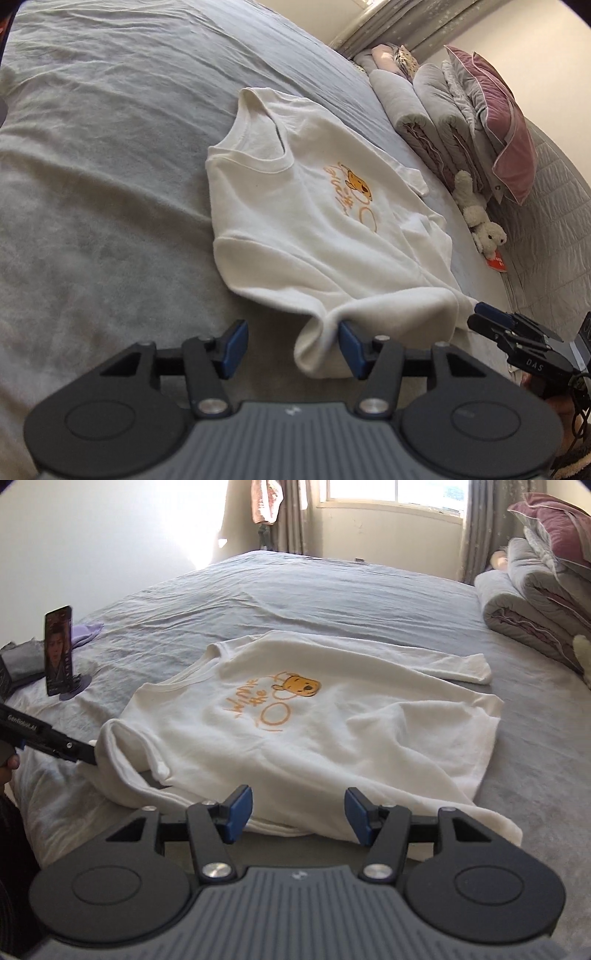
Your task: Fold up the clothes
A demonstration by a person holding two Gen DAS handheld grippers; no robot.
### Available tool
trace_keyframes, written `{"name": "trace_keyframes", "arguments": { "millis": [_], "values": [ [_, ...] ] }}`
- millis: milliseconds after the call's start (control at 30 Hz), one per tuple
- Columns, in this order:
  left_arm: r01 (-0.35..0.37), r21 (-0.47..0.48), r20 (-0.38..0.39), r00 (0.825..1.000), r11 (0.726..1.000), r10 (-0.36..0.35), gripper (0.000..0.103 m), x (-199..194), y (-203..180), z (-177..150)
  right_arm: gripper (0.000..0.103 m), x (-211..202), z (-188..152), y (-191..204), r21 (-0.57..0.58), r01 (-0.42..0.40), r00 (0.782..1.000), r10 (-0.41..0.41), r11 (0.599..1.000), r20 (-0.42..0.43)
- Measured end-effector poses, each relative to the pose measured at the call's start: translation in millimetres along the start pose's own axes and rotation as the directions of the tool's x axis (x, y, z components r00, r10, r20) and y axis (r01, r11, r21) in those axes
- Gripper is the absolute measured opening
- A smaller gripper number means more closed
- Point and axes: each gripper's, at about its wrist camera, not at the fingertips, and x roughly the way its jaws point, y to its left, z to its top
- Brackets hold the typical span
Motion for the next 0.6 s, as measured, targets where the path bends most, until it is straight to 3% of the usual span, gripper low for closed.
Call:
{"name": "trace_keyframes", "arguments": {
  "millis": [133, 267, 333, 367, 400, 500, 600],
  "values": [
    [-0.018, -0.081, 0.027, 0.999, 0.997, 0.020, 0.054, 14.6, 1.4, 9.4, 0.059, 10.4, -4.7, -50.0, 0.181, 0.146, 0.989, -0.141, 0.973, -0.042],
    [-0.035, -0.159, 0.068, 0.997, 0.987, 0.046, 0.052, 25.2, 1.3, 16.6, 0.059, 35.6, -22.2, -73.9, 0.253, 0.203, 0.966, -0.151, 0.946, -0.212],
    [-0.060, -0.188, 0.088, 0.993, 0.980, 0.078, 0.042, 30.6, 0.0, 19.1, 0.052, 42.6, -25.0, -71.8, 0.233, 0.213, 0.956, -0.153, 0.949, -0.248],
    [-0.078, -0.190, 0.095, 0.991, 0.979, 0.097, 0.021, 32.8, -1.9, 20.3, 0.035, 44.0, -24.8, -68.8, 0.212, 0.217, 0.954, -0.161, 0.953, -0.254],
    [-0.097, -0.186, 0.101, 0.988, 0.978, 0.117, 0.019, 34.7, -4.3, 21.5, 0.019, 43.8, -24.0, -67.5, 0.214, 0.209, 0.954, -0.151, 0.954, -0.257],
    [-0.165, -0.138, 0.132, 0.974, 0.977, 0.183, 0.017, 33.6, -16.4, 25.7, 0.011, 38.6, -23.0, -66.1, 0.241, 0.173, 0.957, -0.105, 0.955, -0.272],
    [-0.254, -0.058, 0.215, 0.941, 0.966, 0.260, 0.017, 21.5, -31.1, 35.8, 0.010, 27.2, -21.8, -61.8, 0.256, 0.118, 0.960, -0.045, 0.959, -0.276]
  ]
}}
